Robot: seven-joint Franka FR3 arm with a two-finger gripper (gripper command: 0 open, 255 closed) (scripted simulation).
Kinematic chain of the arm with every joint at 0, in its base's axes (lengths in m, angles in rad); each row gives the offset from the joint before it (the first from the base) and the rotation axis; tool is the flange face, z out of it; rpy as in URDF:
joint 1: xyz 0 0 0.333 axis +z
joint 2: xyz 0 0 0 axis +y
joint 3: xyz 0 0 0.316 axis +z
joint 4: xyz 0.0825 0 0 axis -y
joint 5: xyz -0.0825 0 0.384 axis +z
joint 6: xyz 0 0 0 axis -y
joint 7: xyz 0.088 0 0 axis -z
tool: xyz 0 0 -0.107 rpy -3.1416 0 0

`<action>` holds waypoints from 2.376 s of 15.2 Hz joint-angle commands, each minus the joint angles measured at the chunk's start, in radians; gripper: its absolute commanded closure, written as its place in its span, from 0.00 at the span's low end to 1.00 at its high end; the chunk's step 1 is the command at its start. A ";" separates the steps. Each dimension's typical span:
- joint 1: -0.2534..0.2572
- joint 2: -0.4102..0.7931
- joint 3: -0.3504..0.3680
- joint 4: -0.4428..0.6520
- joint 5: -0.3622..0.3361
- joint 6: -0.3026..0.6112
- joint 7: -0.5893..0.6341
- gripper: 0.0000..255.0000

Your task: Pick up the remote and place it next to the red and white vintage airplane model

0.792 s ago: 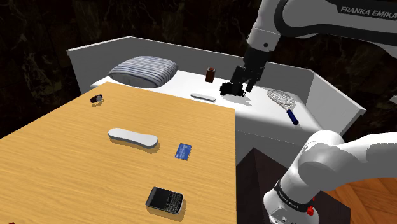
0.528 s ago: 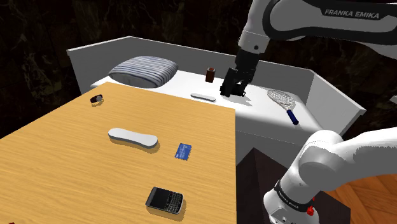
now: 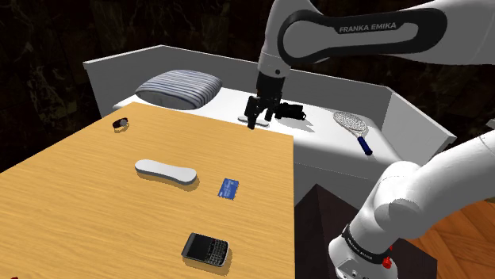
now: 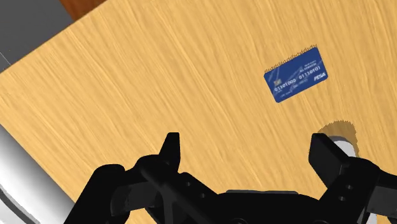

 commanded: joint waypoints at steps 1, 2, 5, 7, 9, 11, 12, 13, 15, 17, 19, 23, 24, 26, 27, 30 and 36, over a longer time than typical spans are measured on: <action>0.012 0.072 0.022 0.033 -0.005 0.037 -0.002 0.00; 0.017 0.108 0.031 0.052 -0.009 0.053 -0.005 0.00; 0.031 0.217 0.059 0.113 -0.027 0.096 -0.008 0.00; 0.041 0.290 0.078 0.159 -0.044 0.119 -0.009 0.00; 0.052 0.364 0.095 0.208 -0.064 0.138 -0.008 0.00; 0.064 0.438 0.110 0.262 -0.087 0.153 -0.005 0.00; 0.071 0.476 0.118 0.290 -0.100 0.159 -0.003 0.00; 0.078 0.513 0.124 0.319 -0.113 0.164 -0.002 0.00; 0.095 0.588 0.136 0.381 -0.141 0.170 0.002 0.00; 0.114 0.664 0.146 0.447 -0.171 0.172 0.005 0.00; 0.137 0.740 0.153 0.518 -0.200 0.169 0.007 0.00; 0.189 0.895 0.161 0.675 -0.258 0.149 0.005 0.00; 0.204 0.935 0.161 0.719 -0.272 0.141 0.003 0.00; 0.224 0.986 0.161 0.776 -0.288 0.130 -0.001 0.00; 0.224 0.990 0.160 0.769 -0.289 0.141 0.000 0.00; 0.224 1.004 0.157 0.749 -0.294 0.174 0.004 0.00; 0.225 1.022 0.153 0.729 -0.301 0.212 0.008 0.00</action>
